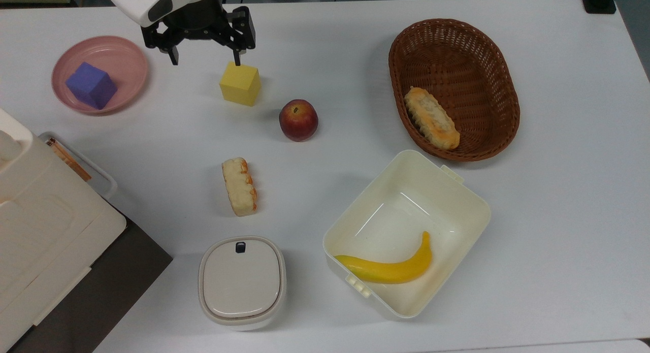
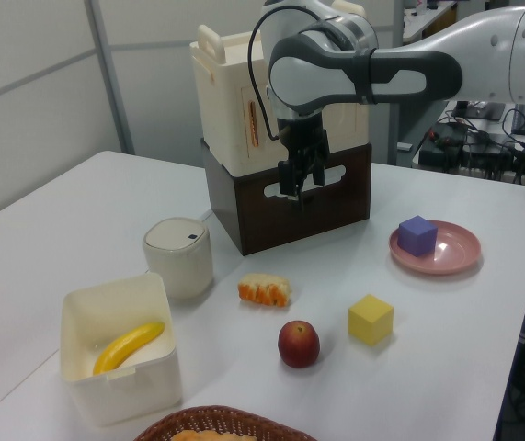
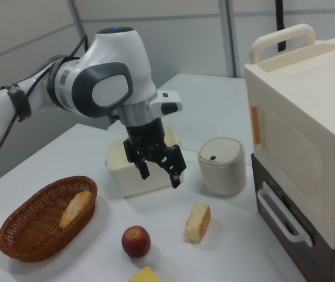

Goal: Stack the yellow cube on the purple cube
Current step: 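Move the open gripper over the yellow cube and lower it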

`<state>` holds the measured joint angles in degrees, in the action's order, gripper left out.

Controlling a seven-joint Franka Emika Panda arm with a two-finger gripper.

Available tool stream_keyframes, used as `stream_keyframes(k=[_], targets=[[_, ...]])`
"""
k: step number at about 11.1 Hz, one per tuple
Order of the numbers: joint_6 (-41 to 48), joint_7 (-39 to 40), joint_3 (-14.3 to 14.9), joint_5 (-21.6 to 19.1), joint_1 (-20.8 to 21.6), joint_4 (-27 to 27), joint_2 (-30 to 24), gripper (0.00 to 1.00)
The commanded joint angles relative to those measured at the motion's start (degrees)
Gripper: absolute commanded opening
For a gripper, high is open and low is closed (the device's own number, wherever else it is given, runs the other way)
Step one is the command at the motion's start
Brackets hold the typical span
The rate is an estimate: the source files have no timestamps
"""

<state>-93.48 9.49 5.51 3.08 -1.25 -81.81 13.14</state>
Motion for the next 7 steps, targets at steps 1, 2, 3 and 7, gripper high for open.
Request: stream_keyframes(k=[1,2,3,7], targets=[[-4.3,0.5,0.7,1.2,-0.9,-0.8,1.3,1.0],[-5.0,0.6,0.7,1.1,-1.8,-0.8,1.8,1.0],[-5.8,0.6,0.7,1.2,-2.4,-0.9,2.8,1.0],[-7.5,0.6,0.7,1.1,-3.1,-1.0,7.2,1.0]])
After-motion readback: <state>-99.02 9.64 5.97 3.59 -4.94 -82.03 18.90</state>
